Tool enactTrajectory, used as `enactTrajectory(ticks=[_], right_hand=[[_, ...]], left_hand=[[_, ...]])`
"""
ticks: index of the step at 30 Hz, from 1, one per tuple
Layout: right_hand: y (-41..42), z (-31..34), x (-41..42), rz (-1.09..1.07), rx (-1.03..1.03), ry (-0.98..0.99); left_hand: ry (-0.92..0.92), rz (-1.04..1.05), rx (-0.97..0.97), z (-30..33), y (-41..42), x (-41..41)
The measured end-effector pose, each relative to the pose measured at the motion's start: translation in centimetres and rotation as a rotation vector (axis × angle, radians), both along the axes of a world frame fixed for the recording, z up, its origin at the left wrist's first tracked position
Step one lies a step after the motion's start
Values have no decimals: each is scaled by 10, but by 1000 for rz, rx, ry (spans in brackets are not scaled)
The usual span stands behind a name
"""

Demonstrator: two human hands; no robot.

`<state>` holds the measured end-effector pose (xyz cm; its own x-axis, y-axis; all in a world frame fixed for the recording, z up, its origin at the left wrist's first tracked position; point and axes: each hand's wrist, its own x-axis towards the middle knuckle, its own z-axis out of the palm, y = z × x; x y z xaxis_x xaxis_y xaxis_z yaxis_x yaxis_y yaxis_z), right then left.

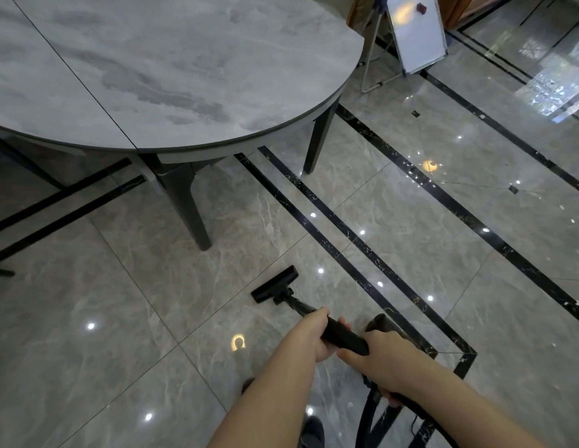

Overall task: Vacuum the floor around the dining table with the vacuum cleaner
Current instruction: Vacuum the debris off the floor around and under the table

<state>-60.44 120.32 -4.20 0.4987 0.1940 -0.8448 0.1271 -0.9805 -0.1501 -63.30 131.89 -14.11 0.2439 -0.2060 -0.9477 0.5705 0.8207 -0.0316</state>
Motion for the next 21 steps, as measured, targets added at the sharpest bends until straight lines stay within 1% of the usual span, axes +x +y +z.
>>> enactTrajectory(ticks=[4, 12, 17, 21], right_hand=[[-12, -3, -1, 18, -16, -15], [-52, 3, 8, 10, -1, 48], [-89, 1, 10, -69, 50, 139], [-127, -9, 4, -87, 69, 244]], left_hand=[[5, 18, -4, 1, -10, -1], [35, 69, 11, -4, -53, 2], [-12, 150, 63, 2, -87, -1], [15, 86, 130, 2, -117, -16]])
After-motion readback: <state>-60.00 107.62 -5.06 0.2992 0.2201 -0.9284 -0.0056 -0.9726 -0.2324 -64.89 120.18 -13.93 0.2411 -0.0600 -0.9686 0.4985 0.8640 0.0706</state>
